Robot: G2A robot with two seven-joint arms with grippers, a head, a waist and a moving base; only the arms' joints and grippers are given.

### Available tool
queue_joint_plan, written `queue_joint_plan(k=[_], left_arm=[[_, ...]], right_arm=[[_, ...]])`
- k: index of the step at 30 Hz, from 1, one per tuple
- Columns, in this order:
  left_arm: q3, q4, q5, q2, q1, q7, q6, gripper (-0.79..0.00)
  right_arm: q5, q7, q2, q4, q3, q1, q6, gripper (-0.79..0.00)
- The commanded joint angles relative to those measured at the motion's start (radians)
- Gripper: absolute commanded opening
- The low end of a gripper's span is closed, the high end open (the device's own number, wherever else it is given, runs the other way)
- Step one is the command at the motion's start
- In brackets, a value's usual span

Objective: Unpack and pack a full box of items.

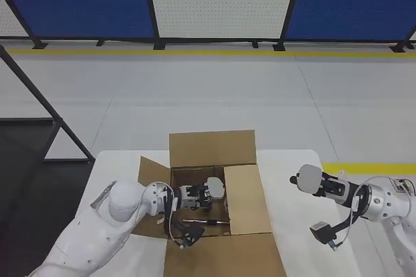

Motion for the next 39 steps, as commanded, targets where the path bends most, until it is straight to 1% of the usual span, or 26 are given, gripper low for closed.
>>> queue_joint_plan(k=[1,5,10,14,25,33,39], left_arm=[[0.002,0.013,-0.016,-0.004,0.004,-0.011,0.014,0.0],[0.01,0.035,-0.047,-0.015,0.013,-0.033,0.05,0.0],[0.032,0.072,-0.09,-0.036,0.014,-0.064,0.093,0.0],[0.054,0.102,-0.116,-0.055,-0.002,-0.069,0.114,0.0],[0.117,0.21,-0.18,-0.114,-0.063,-0.061,0.132,0.0],[0.165,0.288,-0.191,-0.16,-0.103,-0.062,0.155,0.0],[0.182,0.327,-0.202,-0.186,-0.118,-0.056,0.182,0.0]], right_arm=[[0.001,0.001,0.001,0.004,-0.006,0.006,0.0,0.0],[0.003,0.002,0.002,0.013,-0.019,0.017,-0.002,0.0],[0.006,0.003,0.003,0.019,-0.035,0.028,-0.003,0.0],[0.008,0.003,0.004,0.028,-0.048,0.034,-0.003,0.0],[0.024,0.0,0.011,0.043,-0.055,0.028,0.007,0.0],[0.034,-0.01,0.017,0.046,-0.049,0.006,0.017,0.0],[0.038,-0.027,0.022,0.041,-0.052,-0.001,0.013,0.0]])
